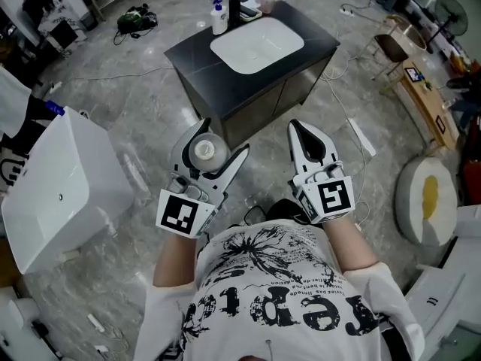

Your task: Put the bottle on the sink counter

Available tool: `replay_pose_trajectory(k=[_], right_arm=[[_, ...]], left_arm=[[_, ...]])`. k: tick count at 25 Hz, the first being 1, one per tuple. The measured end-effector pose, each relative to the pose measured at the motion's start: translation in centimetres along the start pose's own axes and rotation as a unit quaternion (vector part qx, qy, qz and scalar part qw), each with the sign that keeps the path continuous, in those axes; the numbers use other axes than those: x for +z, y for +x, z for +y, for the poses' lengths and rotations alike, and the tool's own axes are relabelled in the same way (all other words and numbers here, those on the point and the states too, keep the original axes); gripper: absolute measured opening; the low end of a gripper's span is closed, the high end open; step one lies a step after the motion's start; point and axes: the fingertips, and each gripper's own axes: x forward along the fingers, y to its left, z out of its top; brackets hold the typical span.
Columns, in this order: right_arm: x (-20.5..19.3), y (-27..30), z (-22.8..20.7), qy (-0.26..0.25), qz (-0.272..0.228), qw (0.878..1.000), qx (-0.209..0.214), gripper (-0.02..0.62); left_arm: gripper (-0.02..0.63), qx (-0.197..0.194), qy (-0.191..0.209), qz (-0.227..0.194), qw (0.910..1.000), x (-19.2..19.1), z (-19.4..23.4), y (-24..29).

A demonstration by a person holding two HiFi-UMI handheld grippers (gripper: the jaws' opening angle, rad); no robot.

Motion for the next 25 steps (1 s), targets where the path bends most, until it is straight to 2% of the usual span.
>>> replay_pose_trajectory(k=[8,15,25], right_arm=[[-2.3,6.1,-2.7,0.015,-0.003,0.999,0.052,0.015],[-4.1,16.9,-11.0,0.026,-0.011,0.992,0.120,0.014],[-4.6,33.3,-22.4,0.028,-0.004,0.971,0.239,0.015]], left_arm=[[0.348,0.033,0.002,0.004,0.9995,-2.1,3.2,4.6],[0.348,0.095,0.016,0.012,0.9953,-4.8,8.9,15.0],[0.348,0.221,0.022,0.030,0.9745,-7.2,18.9,29.5]])
